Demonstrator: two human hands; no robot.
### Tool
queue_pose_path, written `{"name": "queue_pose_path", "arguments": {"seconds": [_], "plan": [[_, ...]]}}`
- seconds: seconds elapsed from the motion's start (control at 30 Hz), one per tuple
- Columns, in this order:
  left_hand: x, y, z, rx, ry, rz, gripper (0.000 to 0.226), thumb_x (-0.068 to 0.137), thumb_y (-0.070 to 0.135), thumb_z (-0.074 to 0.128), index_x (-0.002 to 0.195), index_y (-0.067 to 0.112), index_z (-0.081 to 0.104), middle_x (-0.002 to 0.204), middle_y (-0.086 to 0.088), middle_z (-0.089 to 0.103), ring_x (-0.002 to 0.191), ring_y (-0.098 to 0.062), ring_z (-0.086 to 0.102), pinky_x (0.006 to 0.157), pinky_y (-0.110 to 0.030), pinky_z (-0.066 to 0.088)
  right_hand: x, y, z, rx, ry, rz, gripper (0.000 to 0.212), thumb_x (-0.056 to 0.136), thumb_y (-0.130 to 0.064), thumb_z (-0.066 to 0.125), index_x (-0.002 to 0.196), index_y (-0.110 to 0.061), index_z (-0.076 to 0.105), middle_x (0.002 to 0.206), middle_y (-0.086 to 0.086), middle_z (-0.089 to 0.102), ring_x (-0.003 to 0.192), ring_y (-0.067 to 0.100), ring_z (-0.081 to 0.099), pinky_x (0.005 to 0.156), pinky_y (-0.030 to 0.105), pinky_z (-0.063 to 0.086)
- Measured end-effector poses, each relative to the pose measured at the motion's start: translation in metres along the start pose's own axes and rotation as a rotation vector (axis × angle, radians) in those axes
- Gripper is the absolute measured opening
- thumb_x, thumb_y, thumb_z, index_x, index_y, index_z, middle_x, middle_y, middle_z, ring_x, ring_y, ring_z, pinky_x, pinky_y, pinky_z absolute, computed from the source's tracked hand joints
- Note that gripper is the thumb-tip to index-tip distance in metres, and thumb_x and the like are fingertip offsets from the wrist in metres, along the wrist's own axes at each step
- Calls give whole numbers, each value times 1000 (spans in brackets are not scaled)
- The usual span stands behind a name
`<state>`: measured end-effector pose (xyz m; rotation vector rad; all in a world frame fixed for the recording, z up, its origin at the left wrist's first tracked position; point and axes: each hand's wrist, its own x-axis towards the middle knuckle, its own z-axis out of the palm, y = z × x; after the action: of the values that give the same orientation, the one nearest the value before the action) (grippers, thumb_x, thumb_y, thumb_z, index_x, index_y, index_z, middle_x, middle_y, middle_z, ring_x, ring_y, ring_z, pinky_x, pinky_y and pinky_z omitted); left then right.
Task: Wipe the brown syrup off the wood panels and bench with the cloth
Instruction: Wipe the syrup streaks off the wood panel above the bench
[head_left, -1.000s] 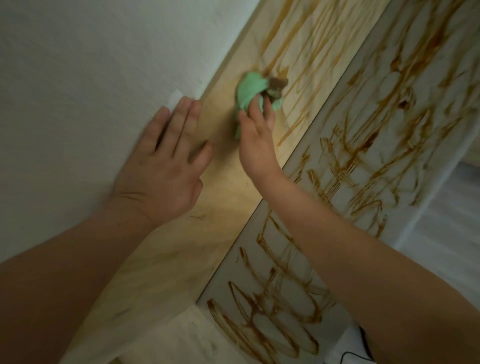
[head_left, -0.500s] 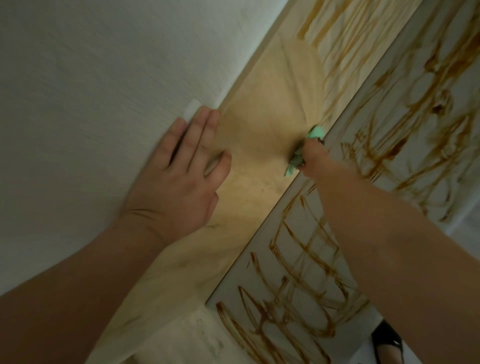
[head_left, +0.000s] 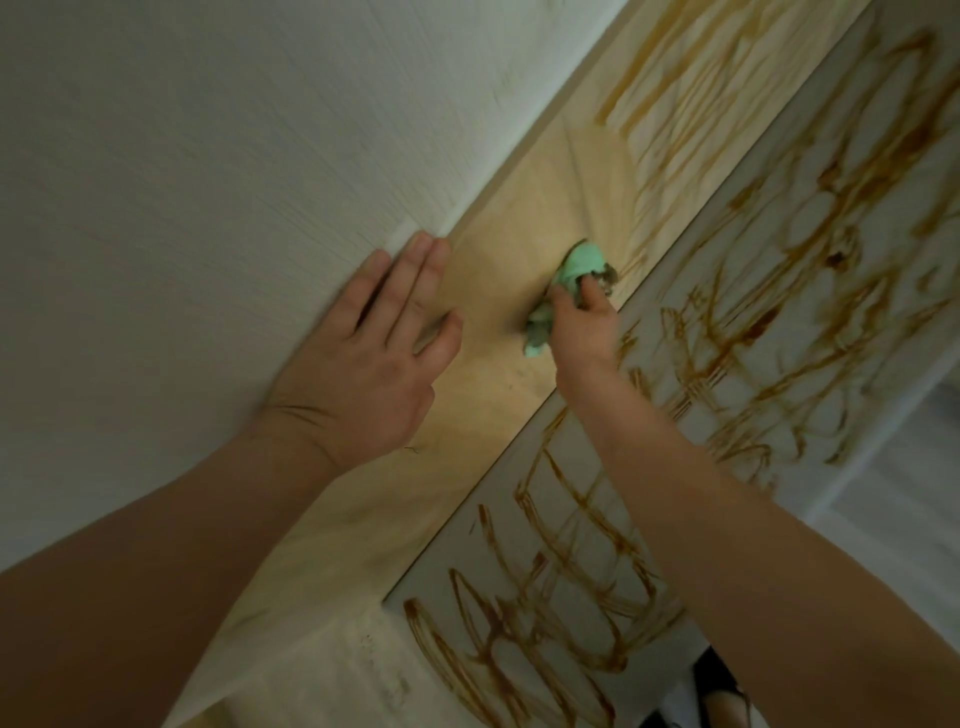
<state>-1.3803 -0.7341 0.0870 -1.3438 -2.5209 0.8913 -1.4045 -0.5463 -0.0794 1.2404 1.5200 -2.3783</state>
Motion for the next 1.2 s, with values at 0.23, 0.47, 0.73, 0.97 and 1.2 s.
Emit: {"name": "queue_pose_path", "arguments": {"seconds": [0.23,0.47,0.73,0.97,1.2], "plan": [[-1,0,-2,64,-12,-7,56,96,35,42,145,10,48,164,-38,-4,156,-49,0,127,-57,2,-70,-16,-48,3,-381,96,26,105,-28,60,130,-18,60,108,6,76,99,27,75,79,41,62],[-2,-1,-16,141,-85,3,53,97,40,28,134,13,54,164,-37,-5,156,-48,-3,127,-56,-1,-125,-40,-82,-246,-462,49,32,102,-20,65,130,-9,55,122,13,71,102,26,74,87,43,63],[-11,27,-67,-658,71,-210,51,85,33,66,130,9,60,159,-16,35,147,-31,23,121,-47,19,-194,-82,-104,-472,-426,-88,31,97,-22,72,126,-18,61,118,9,73,106,27,74,95,53,59],[-21,46,-100,-1679,-165,-581,55,87,50,67,135,26,57,126,8,67,115,-15,65,104,-48,53,-229,-136,-95,-500,-592,-151,8,102,-12,60,108,-12,65,103,7,70,98,23,71,92,40,60],[-19,40,-118,-2045,91,-1026,18,97,29,49,103,16,60,112,-16,71,101,-30,72,81,-42,62,-223,-197,-117,-750,-525,-388,12,96,-22,70,97,-12,63,98,11,69,89,28,69,92,49,58]]}}
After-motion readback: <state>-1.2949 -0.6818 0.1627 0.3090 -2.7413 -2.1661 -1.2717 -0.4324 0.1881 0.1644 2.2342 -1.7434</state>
